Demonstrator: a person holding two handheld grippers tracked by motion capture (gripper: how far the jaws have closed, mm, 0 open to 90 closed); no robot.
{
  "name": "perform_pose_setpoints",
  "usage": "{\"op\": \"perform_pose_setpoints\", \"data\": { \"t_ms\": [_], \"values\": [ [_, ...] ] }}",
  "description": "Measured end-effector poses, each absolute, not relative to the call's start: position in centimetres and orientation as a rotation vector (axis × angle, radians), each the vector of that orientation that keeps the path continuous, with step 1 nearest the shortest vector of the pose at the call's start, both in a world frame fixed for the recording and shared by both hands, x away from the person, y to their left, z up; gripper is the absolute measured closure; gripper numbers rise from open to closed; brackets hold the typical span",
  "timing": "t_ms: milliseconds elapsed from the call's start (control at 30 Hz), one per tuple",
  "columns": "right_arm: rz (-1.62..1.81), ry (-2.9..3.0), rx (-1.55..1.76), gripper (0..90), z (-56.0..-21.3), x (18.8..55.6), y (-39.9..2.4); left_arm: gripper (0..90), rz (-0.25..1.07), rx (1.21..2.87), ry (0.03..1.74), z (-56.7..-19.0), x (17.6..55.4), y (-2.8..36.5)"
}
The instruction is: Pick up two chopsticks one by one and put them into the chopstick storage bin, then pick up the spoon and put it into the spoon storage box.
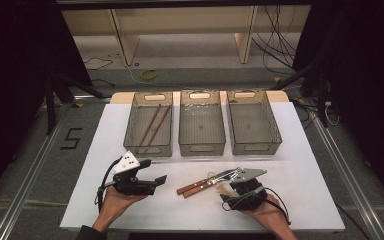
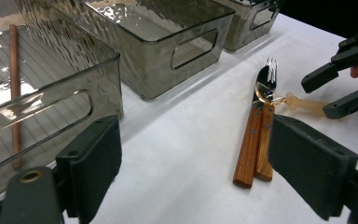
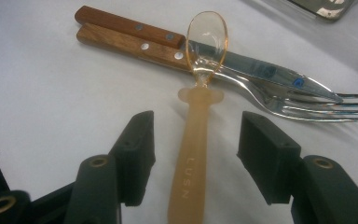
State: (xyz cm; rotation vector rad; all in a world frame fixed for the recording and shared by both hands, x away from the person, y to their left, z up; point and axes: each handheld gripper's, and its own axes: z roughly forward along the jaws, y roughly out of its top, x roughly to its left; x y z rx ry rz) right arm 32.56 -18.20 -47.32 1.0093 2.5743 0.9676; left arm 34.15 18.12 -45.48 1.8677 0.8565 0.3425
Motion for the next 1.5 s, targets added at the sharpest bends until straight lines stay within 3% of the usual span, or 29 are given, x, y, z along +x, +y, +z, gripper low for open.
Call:
{"op": "perform_pose_setpoints", "data": {
  "t_ms": [500,933,1500],
  "values": [
    [0.914,2.605,0.999,54.7,-47.6,32.7,-17.8,17.1,0.348,1.881,0.859,-46.0,33.7,18.4],
    [0.839,2.611,0.958,75.2,-48.0,33.0,-17.4,17.1,0.352,1.899,0.863,-46.4,33.6,18.3],
    [1.003,2.507,0.98,76.9,-45.7,33.4,-18.2,17.1,0.354,1.875,0.875,-46.6,33.7,18.8]
  ]
}}
